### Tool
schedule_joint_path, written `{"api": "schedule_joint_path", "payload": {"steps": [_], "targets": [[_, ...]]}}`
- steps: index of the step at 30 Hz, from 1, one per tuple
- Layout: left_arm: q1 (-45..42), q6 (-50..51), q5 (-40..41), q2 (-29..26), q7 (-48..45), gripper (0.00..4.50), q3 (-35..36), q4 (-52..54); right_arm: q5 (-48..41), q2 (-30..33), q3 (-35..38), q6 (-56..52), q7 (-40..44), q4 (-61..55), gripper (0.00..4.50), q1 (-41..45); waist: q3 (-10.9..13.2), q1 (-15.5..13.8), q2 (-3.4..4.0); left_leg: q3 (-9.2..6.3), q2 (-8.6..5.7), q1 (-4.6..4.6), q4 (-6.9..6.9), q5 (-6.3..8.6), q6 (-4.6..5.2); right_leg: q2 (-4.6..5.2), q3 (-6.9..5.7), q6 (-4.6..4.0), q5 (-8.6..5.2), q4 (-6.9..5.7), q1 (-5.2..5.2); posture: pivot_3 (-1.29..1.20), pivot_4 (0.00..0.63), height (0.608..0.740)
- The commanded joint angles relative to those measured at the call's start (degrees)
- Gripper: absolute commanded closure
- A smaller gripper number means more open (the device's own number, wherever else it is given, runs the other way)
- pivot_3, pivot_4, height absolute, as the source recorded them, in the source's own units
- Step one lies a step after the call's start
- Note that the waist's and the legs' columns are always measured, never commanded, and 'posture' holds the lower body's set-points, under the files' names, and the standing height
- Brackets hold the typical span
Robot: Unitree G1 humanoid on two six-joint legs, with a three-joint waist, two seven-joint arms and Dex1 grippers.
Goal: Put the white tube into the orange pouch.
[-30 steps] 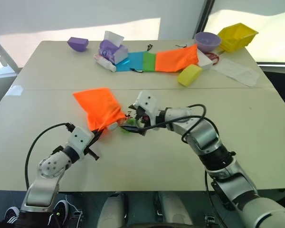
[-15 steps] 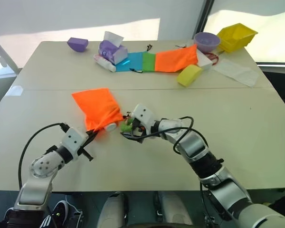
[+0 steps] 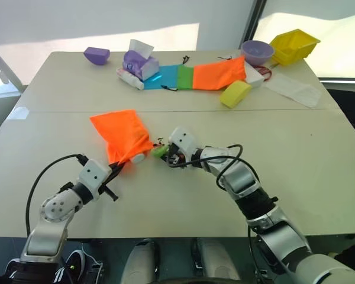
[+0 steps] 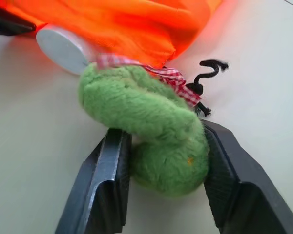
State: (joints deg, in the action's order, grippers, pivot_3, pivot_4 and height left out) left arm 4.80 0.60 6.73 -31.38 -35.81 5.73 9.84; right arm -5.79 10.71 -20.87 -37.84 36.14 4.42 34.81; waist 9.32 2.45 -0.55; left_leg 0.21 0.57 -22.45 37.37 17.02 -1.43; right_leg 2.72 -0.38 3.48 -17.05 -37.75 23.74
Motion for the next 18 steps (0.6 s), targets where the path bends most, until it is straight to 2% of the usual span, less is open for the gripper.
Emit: {"api": "schedule_joint_path", "payload": {"steps": [1, 5, 8, 11, 18], "targets": [[-0.1, -1.1, 0.0, 0.0, 0.3, 4.5, 0.2, 1.4, -0.8, 0.0, 0.0, -0.2, 1.1, -3.8, 2.26, -0.5, 0.0, 0.0, 0.0, 0.0, 0.0, 0.0, 0.0, 0.0, 0.0, 0.0, 0.0, 0.0, 0.0, -0.02, 0.0, 0.0, 0.15, 0.74], [0.0, -1.0, 0.0, 0.1, 0.4, 4.5, 0.0, 1.6, 0.1, 0.2, 0.3, 0.9, 0.6, -3.3, 2.26, -0.7, 0.0, 0.0, 0.0, 0.0, 0.0, 0.01, 0.07, 0.0, 0.0, 0.0, 0.0, 0.0, 0.0, -0.08, 0.0, 0.0, 0.15, 0.74], [0.1, -0.8, 0.1, 0.1, 0.4, 4.5, 0.0, 1.8, 0.8, 1.2, 0.4, 2.2, 0.8, -2.3, 3.14, -0.5, 0.0, 0.0, 0.0, 0.0, 0.0, 0.01, 0.13, 0.0, 0.0, 0.0, 0.0, 0.0, 0.0, -0.15, 0.0, 0.0, 0.15, 0.74], [0.5, -0.9, 0.4, -0.1, 0.3, 4.5, 0.3, 2.0, 0.9, 3.9, 0.8, 3.3, 2.2, -3.5, 4.48, -1.7, 0.0, 0.0, 0.0, 0.0, 0.0, 0.01, 0.21, 0.0, 0.0, 0.0, 0.0, 0.0, 0.0, -0.22, 0.0, 0.0, 0.15, 0.74], [1.4, -2.1, 4.4, -2.6, -4.9, 4.5, 2.0, 1.7, -3.8, 8.8, 4.9, 4.2, 7.2, -10.6, 4.48, -5.0, 0.0, 0.1, 0.0, 0.0, 0.0, 0.01, 0.4, 0.0, 0.0, 0.0, 0.0, 0.0, 0.0, -0.23, -0.08, 0.0, 0.15, 0.74]]}}
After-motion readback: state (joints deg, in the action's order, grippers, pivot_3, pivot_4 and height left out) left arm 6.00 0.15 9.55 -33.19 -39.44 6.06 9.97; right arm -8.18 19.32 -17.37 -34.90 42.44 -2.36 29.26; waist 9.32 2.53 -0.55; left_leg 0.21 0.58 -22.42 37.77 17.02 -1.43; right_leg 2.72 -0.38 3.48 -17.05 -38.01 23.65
